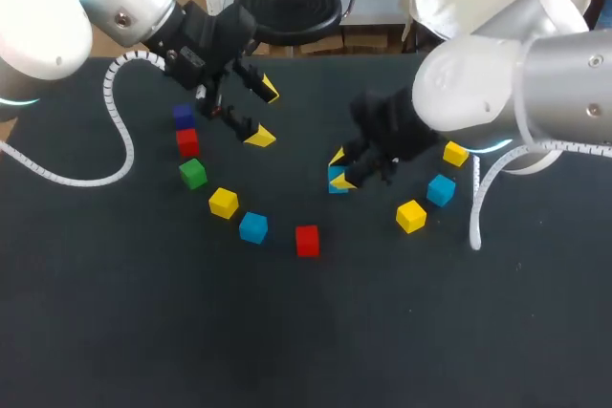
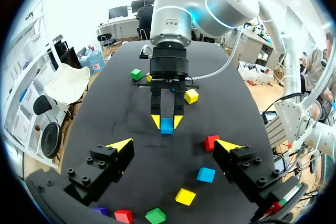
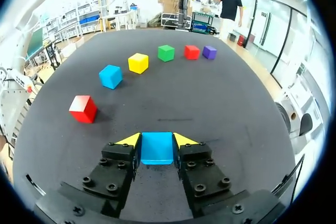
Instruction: Place the blue cubes, place green cubes on the blue cubes, place the yellow cubes on the green cubes, then place the red cubes on the yellow cubes, and place purple cube on the red cubes.
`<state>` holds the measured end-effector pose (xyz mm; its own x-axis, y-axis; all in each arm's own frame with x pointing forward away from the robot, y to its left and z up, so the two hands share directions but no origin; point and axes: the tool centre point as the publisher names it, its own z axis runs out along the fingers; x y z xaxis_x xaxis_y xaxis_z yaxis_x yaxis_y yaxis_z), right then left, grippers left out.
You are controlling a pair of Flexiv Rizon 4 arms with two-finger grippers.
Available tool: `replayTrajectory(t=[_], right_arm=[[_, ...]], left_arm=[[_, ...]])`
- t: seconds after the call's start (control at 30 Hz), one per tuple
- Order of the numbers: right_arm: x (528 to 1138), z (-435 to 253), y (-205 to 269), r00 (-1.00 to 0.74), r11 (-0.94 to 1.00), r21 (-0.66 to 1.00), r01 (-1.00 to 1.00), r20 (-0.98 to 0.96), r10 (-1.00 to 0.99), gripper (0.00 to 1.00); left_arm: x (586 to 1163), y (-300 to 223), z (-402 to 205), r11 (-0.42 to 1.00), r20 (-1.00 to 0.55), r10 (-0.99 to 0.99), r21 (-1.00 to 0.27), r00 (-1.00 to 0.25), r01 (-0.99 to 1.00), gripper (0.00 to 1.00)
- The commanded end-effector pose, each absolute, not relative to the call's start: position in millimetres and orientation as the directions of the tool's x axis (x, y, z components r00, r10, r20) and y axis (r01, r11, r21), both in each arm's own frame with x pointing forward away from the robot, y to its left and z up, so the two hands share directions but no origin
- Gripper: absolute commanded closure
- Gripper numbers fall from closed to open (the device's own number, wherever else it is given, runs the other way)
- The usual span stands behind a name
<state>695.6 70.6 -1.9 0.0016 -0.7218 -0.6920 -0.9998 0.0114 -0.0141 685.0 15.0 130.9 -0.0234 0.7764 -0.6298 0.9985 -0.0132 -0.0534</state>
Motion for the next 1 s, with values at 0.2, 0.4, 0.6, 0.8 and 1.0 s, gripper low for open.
replayTrajectory(t=[0.2,0.4,0.6,0.8,1.0], right_arm=[[698.9,-5.2,71.4,0.003,0.008,-0.011,-1.000,-0.696,-0.718,1.00],[701.4,-3.6,71.4,0.011,0.003,-0.018,-1.000,-0.697,-0.717,1.00],[702.9,-1.8,71.7,0.016,0.001,-0.024,-1.000,-0.691,-0.722,1.00],[702.8,-4.8,73.0,0.007,0.003,-0.014,-1.000,-0.693,-0.721,1.00],[702.7,-6.0,73.0,0.002,0.006,-0.009,-1.000,-0.693,-0.721,1.00]], left_arm=[[684.8,14.8,131.2,-0.012,-0.628,0.778,-0.054,-0.024,0.998,0.00],[684.8,14.8,131.2,-0.012,-0.628,0.778,-0.054,-0.024,0.998,0.00],[684.8,14.8,131.2,-0.012,-0.628,0.778,-0.054,-0.024,0.998,0.00],[684.8,14.8,131.2,-0.012,-0.628,0.778,-0.054,-0.024,0.998,0.00],[684.8,14.8,131.2,-0.012,-0.628,0.778,-0.054,-0.024,0.998,0.00]])
